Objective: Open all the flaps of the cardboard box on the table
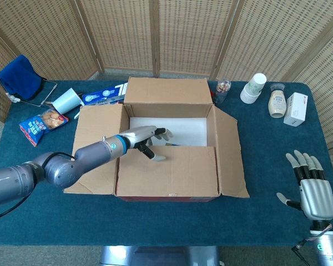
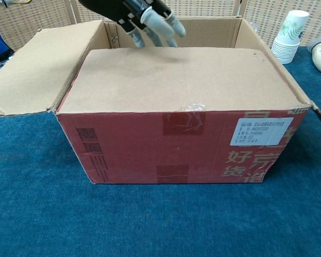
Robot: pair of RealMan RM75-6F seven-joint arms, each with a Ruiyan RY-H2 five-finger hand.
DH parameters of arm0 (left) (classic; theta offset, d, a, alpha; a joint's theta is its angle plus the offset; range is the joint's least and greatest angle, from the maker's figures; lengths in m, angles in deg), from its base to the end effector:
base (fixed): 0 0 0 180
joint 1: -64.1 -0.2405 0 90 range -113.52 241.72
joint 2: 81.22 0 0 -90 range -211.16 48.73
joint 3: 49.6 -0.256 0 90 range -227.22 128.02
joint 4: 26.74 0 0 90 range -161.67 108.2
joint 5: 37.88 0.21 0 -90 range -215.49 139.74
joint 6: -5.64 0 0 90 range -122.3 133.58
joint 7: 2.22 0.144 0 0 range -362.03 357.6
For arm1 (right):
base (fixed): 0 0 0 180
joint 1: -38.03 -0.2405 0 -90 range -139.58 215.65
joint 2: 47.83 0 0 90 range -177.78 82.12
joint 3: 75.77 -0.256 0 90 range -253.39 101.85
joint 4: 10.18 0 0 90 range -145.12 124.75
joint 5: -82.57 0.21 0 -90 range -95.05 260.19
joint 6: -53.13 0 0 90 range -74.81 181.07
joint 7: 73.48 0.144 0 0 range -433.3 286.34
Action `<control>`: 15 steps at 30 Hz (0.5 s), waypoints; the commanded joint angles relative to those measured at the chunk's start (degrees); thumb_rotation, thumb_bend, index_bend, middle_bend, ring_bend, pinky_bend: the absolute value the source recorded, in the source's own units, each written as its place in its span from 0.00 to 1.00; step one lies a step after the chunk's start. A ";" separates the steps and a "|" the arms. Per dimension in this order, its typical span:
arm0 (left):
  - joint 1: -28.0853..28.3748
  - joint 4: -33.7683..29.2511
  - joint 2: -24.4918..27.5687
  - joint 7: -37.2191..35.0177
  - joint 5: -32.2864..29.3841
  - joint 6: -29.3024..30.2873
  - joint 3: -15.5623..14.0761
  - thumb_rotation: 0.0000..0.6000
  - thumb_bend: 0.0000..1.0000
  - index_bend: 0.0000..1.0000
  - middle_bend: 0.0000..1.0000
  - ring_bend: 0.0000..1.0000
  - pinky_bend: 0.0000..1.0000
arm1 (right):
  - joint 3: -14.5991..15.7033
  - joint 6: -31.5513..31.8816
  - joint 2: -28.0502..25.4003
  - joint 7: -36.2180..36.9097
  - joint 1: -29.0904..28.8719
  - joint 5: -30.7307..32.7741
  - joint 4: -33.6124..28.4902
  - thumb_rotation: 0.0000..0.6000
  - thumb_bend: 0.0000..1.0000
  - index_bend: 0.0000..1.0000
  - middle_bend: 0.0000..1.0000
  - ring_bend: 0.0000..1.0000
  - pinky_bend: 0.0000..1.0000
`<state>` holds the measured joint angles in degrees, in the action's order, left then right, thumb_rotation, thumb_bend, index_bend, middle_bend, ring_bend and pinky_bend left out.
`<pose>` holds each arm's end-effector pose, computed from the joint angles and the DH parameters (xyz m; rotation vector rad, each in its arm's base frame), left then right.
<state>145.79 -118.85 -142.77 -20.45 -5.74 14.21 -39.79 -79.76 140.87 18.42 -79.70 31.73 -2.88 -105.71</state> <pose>0.0136 0.4005 0.0610 -2.0493 -1.7574 -0.7428 -0.2892 -0.1910 0.1519 1.3626 -0.8352 0.9496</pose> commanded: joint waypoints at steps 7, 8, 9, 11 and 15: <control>-4.60 -2.54 2.35 -3.16 5.10 -6.13 6.69 0.83 0.20 0.14 0.21 0.22 0.33 | -0.07 -0.36 0.28 -0.61 0.07 -0.39 -0.15 1.00 0.00 0.09 0.06 0.00 0.06; -5.00 -2.62 2.49 -3.41 5.42 -6.65 7.24 0.83 0.20 0.14 0.21 0.23 0.33 | -0.08 -0.39 0.30 -0.64 0.08 -0.43 -0.19 1.00 0.00 0.09 0.06 0.00 0.06; -5.43 -2.73 2.65 -3.66 5.71 -7.16 7.82 0.83 0.20 0.14 0.21 0.24 0.32 | -0.09 -0.43 0.31 -0.65 0.10 -0.44 -0.22 1.00 0.00 0.09 0.06 0.00 0.06; -6.64 -3.18 3.16 -4.27 6.14 -7.98 9.42 0.83 0.20 0.14 0.21 0.24 0.31 | -0.08 -0.51 0.32 -0.71 0.11 -0.52 -0.29 1.00 0.00 0.09 0.06 0.00 0.06; -10.01 -4.07 4.02 -5.27 7.17 -9.36 13.68 0.82 0.20 0.14 0.21 0.23 0.30 | -0.17 -0.48 0.31 -0.79 0.22 -0.68 -0.40 1.00 0.00 0.09 0.06 0.00 0.06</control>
<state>137.29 -122.37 -139.29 -25.07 0.80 5.77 -27.81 -79.93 140.38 18.72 -80.49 31.94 -3.55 -106.10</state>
